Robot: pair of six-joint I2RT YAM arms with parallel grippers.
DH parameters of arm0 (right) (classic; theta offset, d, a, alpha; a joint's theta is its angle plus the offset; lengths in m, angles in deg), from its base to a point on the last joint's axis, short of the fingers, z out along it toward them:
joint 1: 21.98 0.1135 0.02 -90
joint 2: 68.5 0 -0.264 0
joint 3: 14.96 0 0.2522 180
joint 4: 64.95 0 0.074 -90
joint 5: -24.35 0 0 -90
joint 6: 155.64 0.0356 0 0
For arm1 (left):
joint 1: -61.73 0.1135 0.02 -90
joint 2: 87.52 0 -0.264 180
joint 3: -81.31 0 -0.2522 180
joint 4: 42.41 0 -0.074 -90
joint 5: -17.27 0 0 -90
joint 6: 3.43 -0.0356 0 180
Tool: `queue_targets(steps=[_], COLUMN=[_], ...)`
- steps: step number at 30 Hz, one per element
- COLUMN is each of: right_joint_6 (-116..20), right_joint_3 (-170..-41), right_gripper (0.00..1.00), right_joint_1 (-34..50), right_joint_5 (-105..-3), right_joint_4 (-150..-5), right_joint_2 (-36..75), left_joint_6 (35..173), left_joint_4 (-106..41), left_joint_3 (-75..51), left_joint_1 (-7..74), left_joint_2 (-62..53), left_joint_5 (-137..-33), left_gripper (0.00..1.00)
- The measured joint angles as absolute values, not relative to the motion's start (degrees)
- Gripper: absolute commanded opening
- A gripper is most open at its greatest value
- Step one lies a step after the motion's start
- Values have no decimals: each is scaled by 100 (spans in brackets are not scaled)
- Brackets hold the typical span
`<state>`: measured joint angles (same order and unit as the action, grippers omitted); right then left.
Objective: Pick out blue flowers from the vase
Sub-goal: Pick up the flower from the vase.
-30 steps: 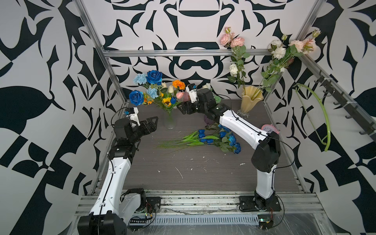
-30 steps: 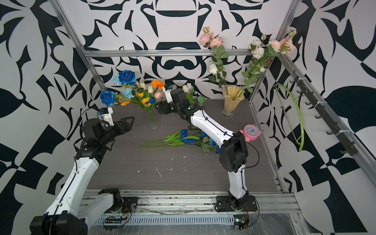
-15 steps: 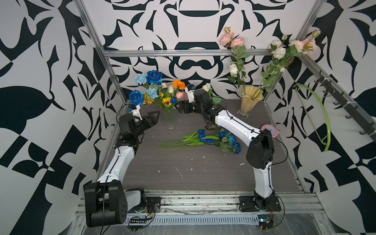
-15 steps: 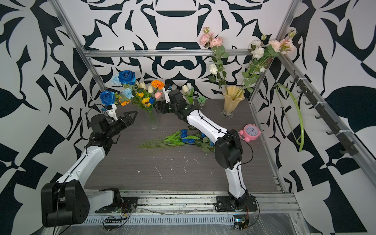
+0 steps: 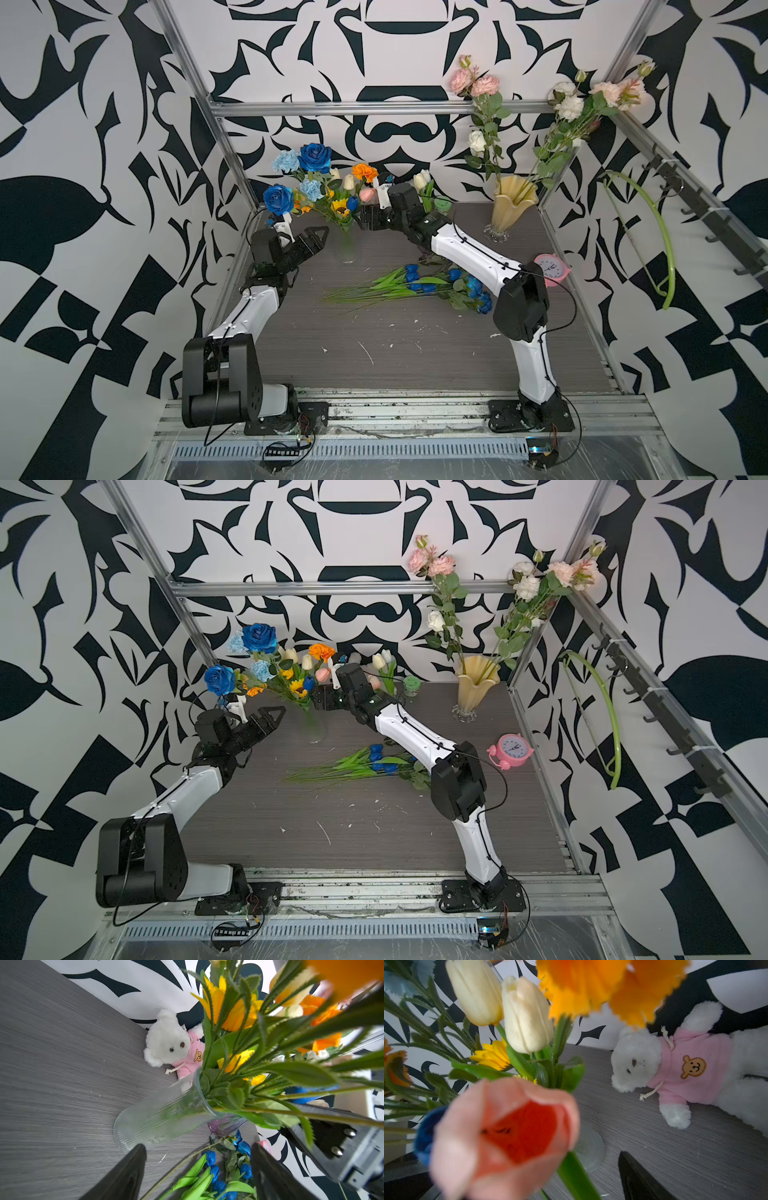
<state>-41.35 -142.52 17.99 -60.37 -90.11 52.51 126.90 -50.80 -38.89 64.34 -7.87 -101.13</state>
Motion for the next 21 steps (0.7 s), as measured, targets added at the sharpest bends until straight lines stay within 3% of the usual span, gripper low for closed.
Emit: queue_targets(steps=[11,17,21], right_joint_6=[-4067,-4014,-3975], right_joint_3=[-14492,-14525,-14527], right_gripper=[80,58,37], right_joint_1=[1825,1831,1836], right_joint_5=[-6076,-6070,-6033], right_joint_4=[-9053,-9059,-9057], right_joint_2=[5435,5551,5573], left_joint_6=[12870,12876,12854], left_joint_4=[-5515,-5552,-5545], left_joint_3=[-3661,-3622,-3598], left_joint_1=[6434,6434,6399], left_joint_2=[-358,-290,-280], left_joint_5=[-10131,-10139,-10146], left_gripper=[80,79,79])
